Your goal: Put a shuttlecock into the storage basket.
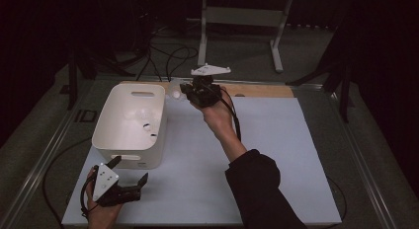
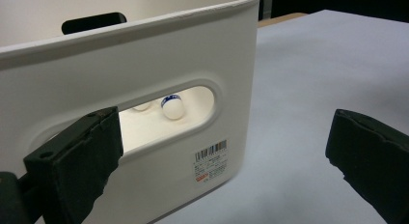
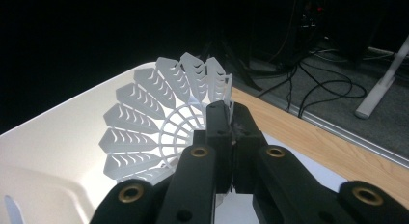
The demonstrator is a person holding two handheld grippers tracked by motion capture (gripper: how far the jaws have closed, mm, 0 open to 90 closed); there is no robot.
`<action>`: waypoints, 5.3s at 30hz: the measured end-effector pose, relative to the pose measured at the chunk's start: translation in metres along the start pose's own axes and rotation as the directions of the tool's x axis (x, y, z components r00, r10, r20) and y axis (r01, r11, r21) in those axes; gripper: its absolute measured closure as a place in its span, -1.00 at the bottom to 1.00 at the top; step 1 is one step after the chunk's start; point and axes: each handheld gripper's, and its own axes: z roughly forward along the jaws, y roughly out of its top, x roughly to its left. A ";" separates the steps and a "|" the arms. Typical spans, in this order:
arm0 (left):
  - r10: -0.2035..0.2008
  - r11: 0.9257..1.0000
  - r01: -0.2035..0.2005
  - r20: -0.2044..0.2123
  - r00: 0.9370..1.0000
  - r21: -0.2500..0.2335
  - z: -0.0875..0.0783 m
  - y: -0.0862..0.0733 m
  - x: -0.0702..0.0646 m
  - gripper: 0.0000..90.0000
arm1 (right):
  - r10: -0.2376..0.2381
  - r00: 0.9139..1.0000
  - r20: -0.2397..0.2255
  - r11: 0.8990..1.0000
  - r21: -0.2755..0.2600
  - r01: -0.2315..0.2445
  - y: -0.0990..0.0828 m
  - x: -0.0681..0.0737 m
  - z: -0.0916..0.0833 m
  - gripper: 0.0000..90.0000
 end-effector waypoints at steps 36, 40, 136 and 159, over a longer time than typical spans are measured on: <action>0.003 1.000 -0.003 0.004 1.000 0.002 0.001 0.000 0.000 -0.99 | -0.005 0.998 -0.063 1.000 -0.015 0.004 0.006 0.021 0.010 0.97; 0.004 1.000 -0.004 0.004 1.000 0.003 0.002 0.000 0.000 -0.99 | -0.011 0.997 -0.070 1.000 -0.018 0.010 0.006 0.024 0.011 0.97; 0.003 1.000 -0.003 0.005 1.000 -0.001 0.001 0.000 0.000 -0.99 | -0.065 0.975 -0.211 0.998 0.007 0.068 0.009 0.087 0.053 0.53; 0.004 1.000 -0.004 0.004 1.000 0.000 0.001 0.000 0.000 -0.99 | -0.042 0.996 -0.079 0.996 0.069 0.048 0.000 0.057 0.049 -0.77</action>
